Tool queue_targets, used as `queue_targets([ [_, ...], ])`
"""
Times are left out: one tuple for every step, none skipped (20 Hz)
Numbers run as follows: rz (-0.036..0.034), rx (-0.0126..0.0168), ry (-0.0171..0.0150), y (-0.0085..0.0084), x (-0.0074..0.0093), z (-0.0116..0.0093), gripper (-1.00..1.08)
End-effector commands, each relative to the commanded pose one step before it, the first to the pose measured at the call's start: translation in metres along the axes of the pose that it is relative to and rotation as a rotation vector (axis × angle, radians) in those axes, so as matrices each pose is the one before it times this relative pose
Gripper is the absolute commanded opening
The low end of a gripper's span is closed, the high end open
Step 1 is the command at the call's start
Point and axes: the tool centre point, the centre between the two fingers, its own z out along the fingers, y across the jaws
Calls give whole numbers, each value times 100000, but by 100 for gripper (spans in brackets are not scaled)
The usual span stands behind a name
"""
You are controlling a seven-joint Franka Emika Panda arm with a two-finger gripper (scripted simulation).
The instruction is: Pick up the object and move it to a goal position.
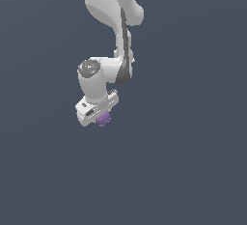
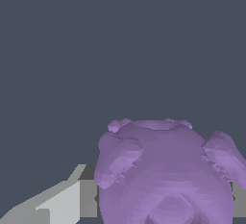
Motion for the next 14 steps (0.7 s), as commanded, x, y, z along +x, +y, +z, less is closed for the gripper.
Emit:
queue_targets([
  [26,-38,42,1675,-580,-1593,-100],
  [-24,38,19,713,-223,-653,-100],
  [0,0,0,715,-229,-661,-100],
  [0,0,0,667,-209,-611,-100],
  [0,0,0,617,-188,-560,-100],
  [0,0,0,569,-167,-510,-100],
  [0,0,0,521,-149,-462,-100],
  [0,0,0,473,-133,-417,-100],
  [-18,19,-41,422,-102,-348,-100],
  [0,0,0,378,-103,-329,-100],
  [0,0,0,331,-87,-286,-100],
  [0,0,0,285,-72,-243,-100],
  [0,0,0,240,-57,-200,-100],
  [0,0,0,197,-42,-159,-100],
])
